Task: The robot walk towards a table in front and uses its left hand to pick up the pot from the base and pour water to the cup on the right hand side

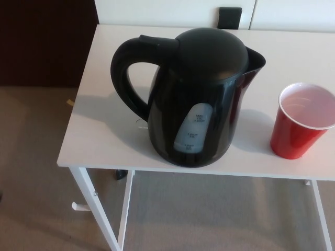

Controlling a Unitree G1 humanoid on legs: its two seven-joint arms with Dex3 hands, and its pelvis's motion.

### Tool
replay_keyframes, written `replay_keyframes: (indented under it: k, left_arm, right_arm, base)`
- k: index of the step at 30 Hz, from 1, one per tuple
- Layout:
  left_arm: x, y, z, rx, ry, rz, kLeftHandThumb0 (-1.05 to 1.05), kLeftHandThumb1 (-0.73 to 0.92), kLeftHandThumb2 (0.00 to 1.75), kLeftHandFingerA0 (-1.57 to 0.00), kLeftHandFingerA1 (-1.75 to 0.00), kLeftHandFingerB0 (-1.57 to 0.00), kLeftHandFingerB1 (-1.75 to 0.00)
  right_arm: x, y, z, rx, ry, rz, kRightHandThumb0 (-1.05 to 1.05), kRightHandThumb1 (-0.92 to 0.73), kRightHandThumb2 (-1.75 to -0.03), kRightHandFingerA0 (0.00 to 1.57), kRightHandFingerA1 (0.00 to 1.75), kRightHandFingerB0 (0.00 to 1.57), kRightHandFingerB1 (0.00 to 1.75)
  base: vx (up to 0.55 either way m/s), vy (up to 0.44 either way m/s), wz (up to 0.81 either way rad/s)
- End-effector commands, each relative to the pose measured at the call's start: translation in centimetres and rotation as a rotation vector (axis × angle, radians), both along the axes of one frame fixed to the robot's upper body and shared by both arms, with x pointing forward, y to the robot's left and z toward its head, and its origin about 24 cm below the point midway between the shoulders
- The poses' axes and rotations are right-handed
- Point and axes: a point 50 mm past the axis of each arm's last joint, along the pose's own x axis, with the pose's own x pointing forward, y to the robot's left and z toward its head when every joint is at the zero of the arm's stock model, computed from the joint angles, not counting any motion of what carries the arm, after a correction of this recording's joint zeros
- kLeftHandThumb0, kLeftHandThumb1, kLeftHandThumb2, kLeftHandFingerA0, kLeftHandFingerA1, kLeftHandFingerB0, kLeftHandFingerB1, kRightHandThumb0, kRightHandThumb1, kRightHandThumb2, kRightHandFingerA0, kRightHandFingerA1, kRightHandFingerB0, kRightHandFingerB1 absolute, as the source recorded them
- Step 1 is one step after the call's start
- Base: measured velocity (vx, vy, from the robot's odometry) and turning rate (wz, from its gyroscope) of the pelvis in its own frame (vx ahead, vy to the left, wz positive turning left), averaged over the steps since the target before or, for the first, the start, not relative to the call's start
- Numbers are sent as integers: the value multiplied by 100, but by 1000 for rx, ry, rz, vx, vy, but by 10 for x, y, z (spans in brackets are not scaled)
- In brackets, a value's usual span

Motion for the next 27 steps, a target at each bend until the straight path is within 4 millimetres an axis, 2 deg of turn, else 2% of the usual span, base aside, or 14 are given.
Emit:
replay_keyframes:
  k: [1,2,3,4,5,9,16,18,23,27]
  left_arm:
    - [68,-59,120,218,-258,-240,-25,27,85,-8,-50,-7,-50]
    - [76,-68,122,226,-252,-246,-25,27,84,-6,-50,-6,-49]
    - [79,-72,124,230,-248,-248,-25,27,84,-6,-50,-6,-49]
    - [83,-76,125,242,-248,-256,-50,41,63,-18,-37,-14,-33]
    - [86,-80,126,245,-248,-266,-28,31,86,0,-48,0,-47]
    - [99,-97,128,259,-230,-285,-28,31,86,0,-48,0,-46]
    - [107,-108,129,278,-212,-288,-28,30,85,-1,-48,0,-47]
    - [112,-116,124,292,-177,-298,-30,29,86,0,-48,0,-47]
    - [113,-126,119,301,-155,-318,-31,27,85,-1,-48,0,-47]
    - [113,-133,118,311,-144,-330,-31,28,86,-1,-48,0,-47]
  right_arm:
    - [10,-7,7,-27,-24,-15,-39,-25,-57,81,83,67,64]
    - [10,-7,7,-28,-25,-12,-40,-26,-57,74,83,64,64]
    - [11,-7,7,-28,-26,-11,-40,-26,-57,74,83,64,64]
    - [12,-8,7,-30,-27,-9,-40,-26,-57,75,84,65,64]
    - [13,-7,8,-33,-29,-6,-40,-27,-56,80,83,68,65]
    - [16,-8,10,-36,-41,6,-41,-28,-57,79,83,68,65]
    - [19,-7,10,-33,-42,2,-41,-27,-57,79,82,67,65]
    - [19,-7,10,-35,-42,11,-42,-27,-57,80,84,66,66]
    - [19,-7,10,-29,-43,-3,-42,-27,-56,84,83,67,65]
    - [19,-7,10,-30,-43,-2,-41,-28,-56,81,83,67,65]
  base:
    - [0,0,0]
    - [0,0,0]
    - [0,0,0]
    - [0,0,0]
    - [0,0,0]
    - [0,0,0]
    - [0,0,0]
    - [0,0,0]
    - [0,0,0]
    - [0,0,0]
